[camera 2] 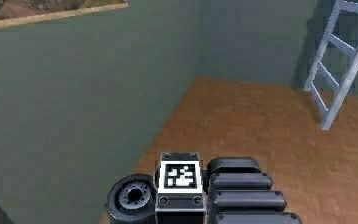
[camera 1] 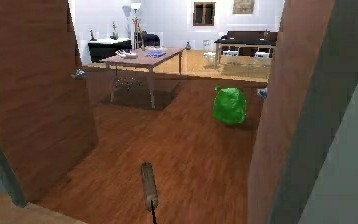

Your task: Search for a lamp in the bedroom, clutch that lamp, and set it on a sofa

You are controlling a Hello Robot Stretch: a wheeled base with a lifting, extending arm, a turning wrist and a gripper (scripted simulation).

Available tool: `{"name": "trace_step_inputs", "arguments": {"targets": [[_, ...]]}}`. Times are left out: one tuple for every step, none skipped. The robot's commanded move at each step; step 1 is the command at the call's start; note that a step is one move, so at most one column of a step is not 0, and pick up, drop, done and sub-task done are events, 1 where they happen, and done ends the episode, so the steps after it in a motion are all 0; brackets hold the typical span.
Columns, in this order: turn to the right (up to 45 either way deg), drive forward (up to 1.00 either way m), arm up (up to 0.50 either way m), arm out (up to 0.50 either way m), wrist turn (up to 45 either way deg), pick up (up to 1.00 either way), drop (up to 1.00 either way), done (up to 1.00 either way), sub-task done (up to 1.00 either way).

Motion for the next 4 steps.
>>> {"name": "trace_step_inputs", "arguments": {"targets": [[0.0,1.00,0.00,0.00,0.0,0.00,0.00,0.00,0.00],[-3.0,0.00,0.00,0.00,0.0,0.00,0.00,0.00,0.00],[0.0,0.40,0.00,0.00,0.0,0.00,0.00,0.00,0.00],[6.0,0.00,0.00,0.00,0.0,0.00,0.00,0.00,0.00]]}}
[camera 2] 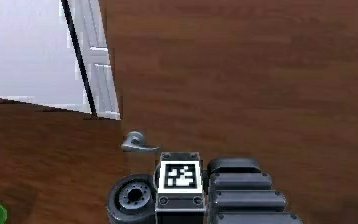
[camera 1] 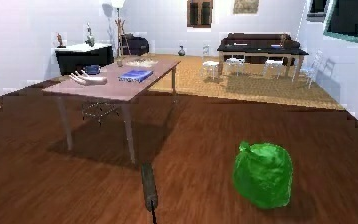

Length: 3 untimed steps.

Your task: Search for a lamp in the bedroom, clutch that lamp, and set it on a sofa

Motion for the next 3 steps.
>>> {"name": "trace_step_inputs", "arguments": {"targets": [[0.0,1.00,0.00,0.00,0.0,0.00,0.00,0.00,0.00],[6.0,0.00,0.00,0.00,0.0,0.00,0.00,0.00,0.00],[0.0,0.25,0.00,0.00,0.0,0.00,0.00,0.00,0.00]]}}
